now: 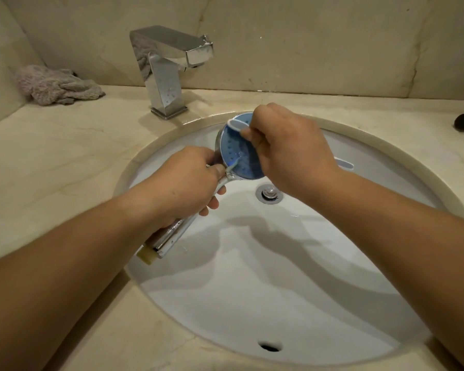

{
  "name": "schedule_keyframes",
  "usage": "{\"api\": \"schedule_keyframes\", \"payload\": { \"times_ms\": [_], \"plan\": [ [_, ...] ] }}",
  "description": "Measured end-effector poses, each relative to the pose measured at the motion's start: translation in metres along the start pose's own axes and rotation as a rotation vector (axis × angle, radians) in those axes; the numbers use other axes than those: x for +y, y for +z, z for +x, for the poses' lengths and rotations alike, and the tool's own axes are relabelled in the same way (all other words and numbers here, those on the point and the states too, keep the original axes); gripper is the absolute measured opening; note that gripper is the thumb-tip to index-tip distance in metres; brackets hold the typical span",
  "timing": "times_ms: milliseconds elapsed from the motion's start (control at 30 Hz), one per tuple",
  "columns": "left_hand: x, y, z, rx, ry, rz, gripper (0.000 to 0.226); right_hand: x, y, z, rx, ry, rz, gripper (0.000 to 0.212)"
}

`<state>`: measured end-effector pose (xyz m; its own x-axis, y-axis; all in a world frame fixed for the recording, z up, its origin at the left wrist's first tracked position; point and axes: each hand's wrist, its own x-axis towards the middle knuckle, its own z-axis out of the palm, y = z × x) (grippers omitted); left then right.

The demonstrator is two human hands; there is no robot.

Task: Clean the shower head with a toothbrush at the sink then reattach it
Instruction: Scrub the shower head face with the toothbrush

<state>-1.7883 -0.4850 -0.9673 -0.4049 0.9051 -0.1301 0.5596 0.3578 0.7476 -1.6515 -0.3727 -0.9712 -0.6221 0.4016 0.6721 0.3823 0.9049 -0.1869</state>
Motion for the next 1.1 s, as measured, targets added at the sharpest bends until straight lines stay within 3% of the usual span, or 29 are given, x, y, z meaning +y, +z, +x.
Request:
{"api": "schedule_keyframes", "payload": {
  "times_ms": [167, 333, 467, 633, 767, 900, 1100],
  "plan": [
    [-0.002, -0.003, 0.001, -0.002, -0.011, -0.072, 0.025, -0.009, 0.01, -0.014, -0.157, -0.143, 0.017, 0.015],
    [-0.002, -0.004, 0.003, 0.0, -0.038, -0.109, 0.024, 0.013, -0.003, -0.001, 0.005, 0.122, 0.029, 0.033],
    [-0.001, -0.006, 0.002, 0.007, -0.037, -0.148, 0.025, -0.005, 0.005, -0.017, -0.069, -0.085, 0.015, 0.026],
    [-0.001, -0.01, 0.0, 0.009, -0.036, -0.219, 0.026, 0.016, -0.002, -0.003, 0.028, 0.163, 0.051, 0.027],
    [0.0, -0.011, 0.0, -0.006, -0.047, -0.266, 0.027, -0.002, 0.005, -0.019, -0.047, -0.03, 0.049, 0.027],
    [-0.001, -0.014, 0.0, -0.01, -0.056, -0.319, 0.026, 0.019, 0.001, -0.008, 0.049, 0.149, 0.07, 0.025],
    [0.0, -0.014, 0.0, -0.004, -0.061, -0.346, 0.027, 0.007, 0.008, -0.021, -0.044, -0.043, 0.039, 0.025]
  ]
}}
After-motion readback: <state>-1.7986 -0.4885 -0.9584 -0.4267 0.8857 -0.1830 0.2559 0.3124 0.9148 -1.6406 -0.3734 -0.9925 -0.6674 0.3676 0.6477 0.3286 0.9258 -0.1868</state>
